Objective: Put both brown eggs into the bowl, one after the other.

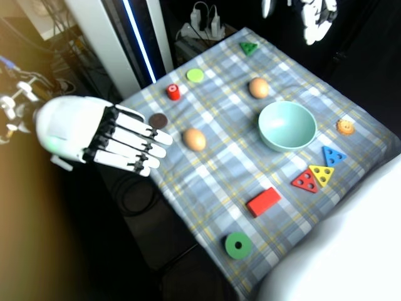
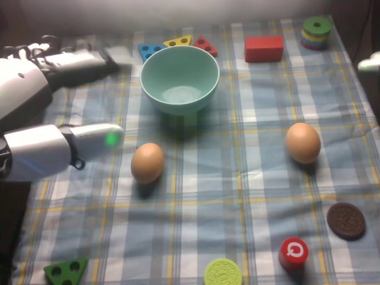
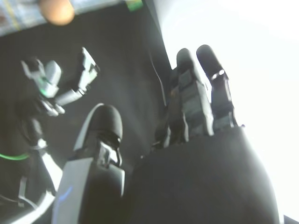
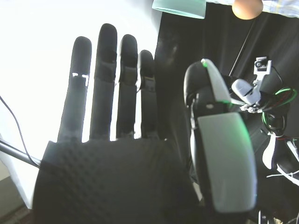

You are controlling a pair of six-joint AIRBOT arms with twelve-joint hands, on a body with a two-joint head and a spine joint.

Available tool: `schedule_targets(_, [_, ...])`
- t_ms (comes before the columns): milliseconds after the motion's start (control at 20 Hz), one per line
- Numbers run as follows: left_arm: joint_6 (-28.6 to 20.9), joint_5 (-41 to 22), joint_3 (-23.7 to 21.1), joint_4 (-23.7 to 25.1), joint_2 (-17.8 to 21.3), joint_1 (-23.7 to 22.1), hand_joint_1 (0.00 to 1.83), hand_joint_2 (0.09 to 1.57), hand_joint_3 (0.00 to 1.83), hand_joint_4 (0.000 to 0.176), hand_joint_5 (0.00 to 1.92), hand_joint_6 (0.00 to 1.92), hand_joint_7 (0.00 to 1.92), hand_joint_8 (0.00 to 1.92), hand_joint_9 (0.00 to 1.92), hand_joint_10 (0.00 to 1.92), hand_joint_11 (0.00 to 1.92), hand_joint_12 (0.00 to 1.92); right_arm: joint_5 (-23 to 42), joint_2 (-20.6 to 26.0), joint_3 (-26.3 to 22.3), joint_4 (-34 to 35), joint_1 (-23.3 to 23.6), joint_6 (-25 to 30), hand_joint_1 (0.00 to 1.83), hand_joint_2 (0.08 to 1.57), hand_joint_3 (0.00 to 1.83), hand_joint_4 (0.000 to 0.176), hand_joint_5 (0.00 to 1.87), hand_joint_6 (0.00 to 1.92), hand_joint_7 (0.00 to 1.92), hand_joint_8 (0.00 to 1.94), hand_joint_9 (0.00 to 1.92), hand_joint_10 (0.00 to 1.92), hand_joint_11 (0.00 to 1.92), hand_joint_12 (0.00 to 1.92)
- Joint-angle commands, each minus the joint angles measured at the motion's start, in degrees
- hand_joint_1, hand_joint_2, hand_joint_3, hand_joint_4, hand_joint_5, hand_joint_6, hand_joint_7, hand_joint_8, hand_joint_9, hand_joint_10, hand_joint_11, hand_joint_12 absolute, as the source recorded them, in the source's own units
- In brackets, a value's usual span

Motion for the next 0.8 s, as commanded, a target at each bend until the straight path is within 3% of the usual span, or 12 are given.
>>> schedule_targets(0, [-0.05,-6.42,0.05,-0.48,-0.11,-0.67,0.15,1.23,0.0,0.176,0.45,0.0,0.4,0.0,0.44,0.01,0.02,1.05,6.68,0.2,0.19,1.66,0.0,0.08,0.83,1.27,0.0,0.025,0.36,0.0,0.45,0.01,0.5,0.02,0.24,0.66])
schedule_targets(50, [-0.05,-5.68,0.15,-0.65,-0.25,-0.67,0.12,1.22,0.0,0.176,0.44,0.0,0.41,0.0,0.45,0.0,0.02,1.0,6.68,0.14,0.18,1.73,-0.1,0.08,0.85,1.28,0.0,0.031,0.36,0.0,0.45,0.01,0.5,0.01,0.24,0.67])
schedule_targets(200, [0.1,-2.46,0.88,-0.72,-1.27,-1.14,0.17,1.17,0.0,0.176,0.41,0.0,0.34,0.0,0.39,0.0,0.0,0.94,6.68,-0.02,0.18,1.97,-0.23,0.08,0.83,1.29,0.0,0.024,0.37,0.0,0.44,0.0,0.52,0.01,0.25,0.69])
schedule_targets(350, [3.58,2.29,2.15,-1.27,-3.51,-3.32,0.34,1.04,0.0,0.176,0.33,0.0,0.18,0.0,0.23,0.0,0.0,0.97,6.69,-0.04,0.19,2.13,-0.41,0.11,0.85,1.32,0.0,0.019,0.38,0.0,0.46,0.0,0.54,0.01,0.23,0.76])
schedule_targets(500, [5.32,6.39,3.39,-1.59,-5.32,-4.78,0.39,0.98,0.0,0.176,0.28,0.0,0.21,0.01,0.22,0.01,0.0,1.03,6.7,-0.04,0.19,2.13,-0.49,0.27,0.8,1.34,0.01,0.0,0.38,0.0,0.47,0.0,0.54,0.0,0.24,0.77])
schedule_targets(600, [6.56,8.18,3.92,-1.85,-5.99,-5.35,0.49,0.96,0.0,0.176,0.29,0.0,0.23,0.0,0.21,0.0,0.0,0.93,6.7,-0.04,0.2,2.13,-0.5,0.36,0.82,1.34,0.0,0.0,0.38,0.0,0.46,0.0,0.54,0.0,0.23,0.81])
schedule_targets(750, [9.47,11.81,4.86,-2.14,-7.5,-6.63,0.56,0.96,0.0,0.176,0.31,0.0,0.27,0.0,0.23,0.01,0.0,0.98,6.7,-0.05,0.2,2.14,-0.61,0.36,0.72,1.36,0.01,0.002,0.37,0.0,0.48,0.01,0.56,0.0,0.25,0.83])
